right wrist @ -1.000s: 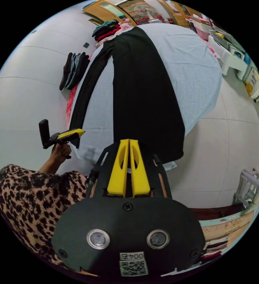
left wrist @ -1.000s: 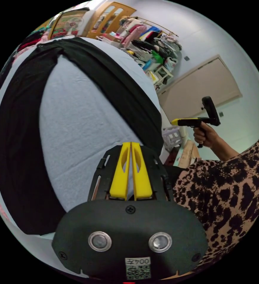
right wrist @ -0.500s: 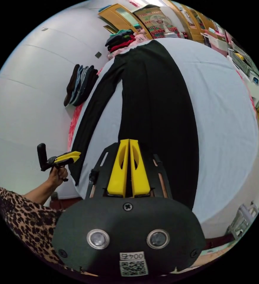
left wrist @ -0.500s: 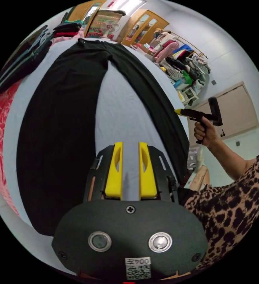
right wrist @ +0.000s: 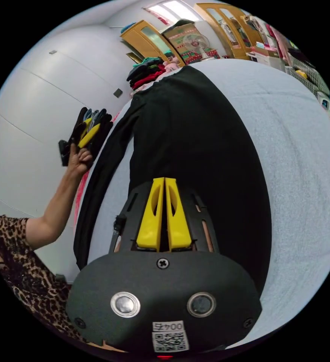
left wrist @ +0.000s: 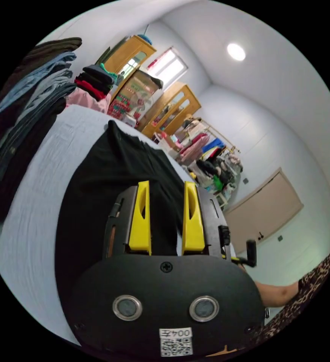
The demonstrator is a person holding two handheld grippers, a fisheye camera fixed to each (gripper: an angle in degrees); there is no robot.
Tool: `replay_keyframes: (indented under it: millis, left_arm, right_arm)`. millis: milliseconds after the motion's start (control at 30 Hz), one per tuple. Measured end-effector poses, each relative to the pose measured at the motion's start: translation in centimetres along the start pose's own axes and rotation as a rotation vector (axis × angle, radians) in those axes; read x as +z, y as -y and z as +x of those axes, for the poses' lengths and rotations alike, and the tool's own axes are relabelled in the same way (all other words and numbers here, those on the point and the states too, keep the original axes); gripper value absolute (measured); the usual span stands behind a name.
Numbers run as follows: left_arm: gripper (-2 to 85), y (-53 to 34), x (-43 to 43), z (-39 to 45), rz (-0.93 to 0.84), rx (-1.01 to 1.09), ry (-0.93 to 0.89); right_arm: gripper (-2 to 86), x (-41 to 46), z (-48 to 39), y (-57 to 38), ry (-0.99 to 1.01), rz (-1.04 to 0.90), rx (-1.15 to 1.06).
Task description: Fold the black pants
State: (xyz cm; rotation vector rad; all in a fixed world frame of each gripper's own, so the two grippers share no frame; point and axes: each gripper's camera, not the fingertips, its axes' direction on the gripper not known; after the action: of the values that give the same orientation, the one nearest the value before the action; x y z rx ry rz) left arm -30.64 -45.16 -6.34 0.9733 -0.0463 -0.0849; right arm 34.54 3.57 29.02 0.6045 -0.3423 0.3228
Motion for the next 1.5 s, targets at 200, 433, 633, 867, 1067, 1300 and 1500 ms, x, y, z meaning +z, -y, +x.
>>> replay_keyframes:
  millis: [200,433,633,867,1067,1300,1500]
  left_arm:
    - [12.9,9.5,4.8,-6.9,0.148,-0.068,-0.156]
    - [12.2,11.5,3.6,-11.4,0.225,-0.07,-0.109]
    - [12.2,14.3,3.2,-13.3,0.175,-0.096,-0.057]
    - [12.3,16.7,1.9,-13.8,0.208,-0.06,-0.033]
    - [12.3,17.9,-0.8,-15.1,0.354,-0.07,-0.033]
    - [12.3,19.7,-1.4,-16.1,0.366,-0.082,-0.055]
    - [12.3,20.8,-1.4,-16.6,0.367,-0.096,-0.067]
  right_arm:
    - [2.9,-4.0,-3.7,4.6,-0.02,0.007,-0.018]
    - [6.9,-7.9,-10.8,14.2,-0.139,0.055,-0.101]
    - [10.1,-9.1,-14.1,36.2,-0.119,0.153,-0.209]
    - [10.9,-9.5,-13.8,59.7,-0.291,0.071,-0.106]
    - [11.7,-8.8,-15.8,68.8,-0.398,-0.046,-0.1]
    - [5.7,-9.7,-20.6,73.1,-0.579,-0.137,-0.198]
    - [3.5,-13.3,-22.5,75.2,-0.656,-0.099,-0.219]
